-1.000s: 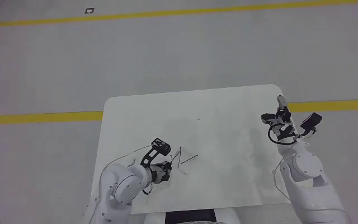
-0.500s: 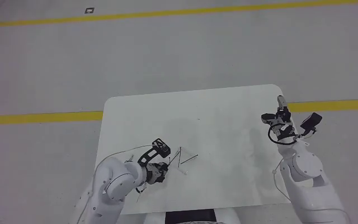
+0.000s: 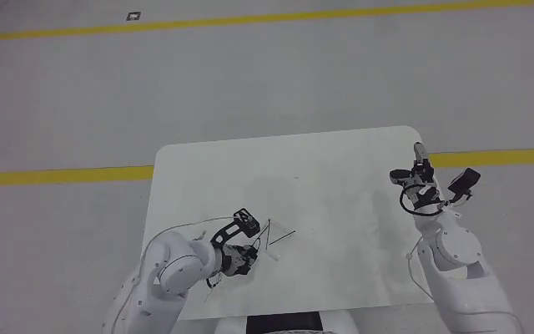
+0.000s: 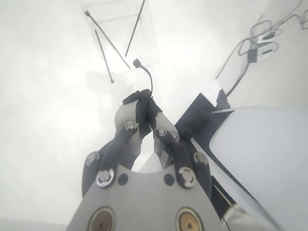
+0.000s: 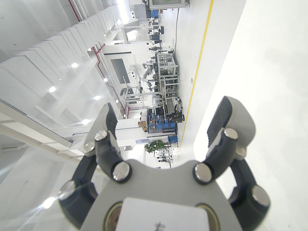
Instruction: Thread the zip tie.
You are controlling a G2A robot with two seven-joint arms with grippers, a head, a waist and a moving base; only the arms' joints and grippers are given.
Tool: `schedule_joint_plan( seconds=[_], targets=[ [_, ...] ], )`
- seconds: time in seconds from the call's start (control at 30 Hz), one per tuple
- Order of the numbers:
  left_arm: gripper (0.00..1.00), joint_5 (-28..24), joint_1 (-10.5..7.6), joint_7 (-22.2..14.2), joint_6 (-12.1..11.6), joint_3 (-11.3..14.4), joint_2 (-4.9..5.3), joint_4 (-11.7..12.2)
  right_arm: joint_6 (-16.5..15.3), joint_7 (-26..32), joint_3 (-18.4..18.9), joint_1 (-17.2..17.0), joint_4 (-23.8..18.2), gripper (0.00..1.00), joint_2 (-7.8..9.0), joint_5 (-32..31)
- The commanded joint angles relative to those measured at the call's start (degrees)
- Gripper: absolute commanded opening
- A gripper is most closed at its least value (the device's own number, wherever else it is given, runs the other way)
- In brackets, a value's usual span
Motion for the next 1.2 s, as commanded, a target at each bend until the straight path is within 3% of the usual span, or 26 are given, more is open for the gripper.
schedule_joint_plan(
  seconds=[0.0,0.2,0.3,0.37,0.57,0.7,0.73,1.17],
  targets=[
    [0.00,-5.4,-1.42,-1.7,0.0,-0.3,0.87,0.7,0.0,0.0,0.0,0.0,0.0,1.00,0.00,0.0],
    [0.00,-13.0,-4.05,-1.8,0.0,1.3,4.81,3.1,0.0,0.0,0.0,0.0,0.0,1.00,0.00,0.0],
    [0.00,-16.0,-5.26,-1.8,0.0,0.3,6.81,5.7,0.0,0.0,0.0,0.0,0.0,1.00,0.00,0.0],
    [0.00,-17.4,-5.69,-1.8,0.0,1.0,7.75,5.5,0.0,0.0,0.0,0.0,0.0,1.00,0.00,0.0],
    [0.00,-24.0,-9.93,-1.8,0.0,5.5,11.35,7.6,0.0,0.0,0.0,0.0,0.0,1.00,0.00,0.0],
    [0.00,-30.2,-14.54,-1.8,0.0,10.5,13.79,8.3,0.0,0.0,0.0,0.0,0.0,1.00,0.00,0.0],
    [0.00,-31.5,-15.27,-1.8,0.0,11.2,14.17,8.6,0.0,0.0,0.0,0.0,0.0,1.00,0.00,0.0],
    [0.00,-31.5,-15.27,-1.8,0.0,11.2,14.17,8.6,0.0,0.0,0.0,0.0,0.0,1.00,0.00,0.0]
  ],
)
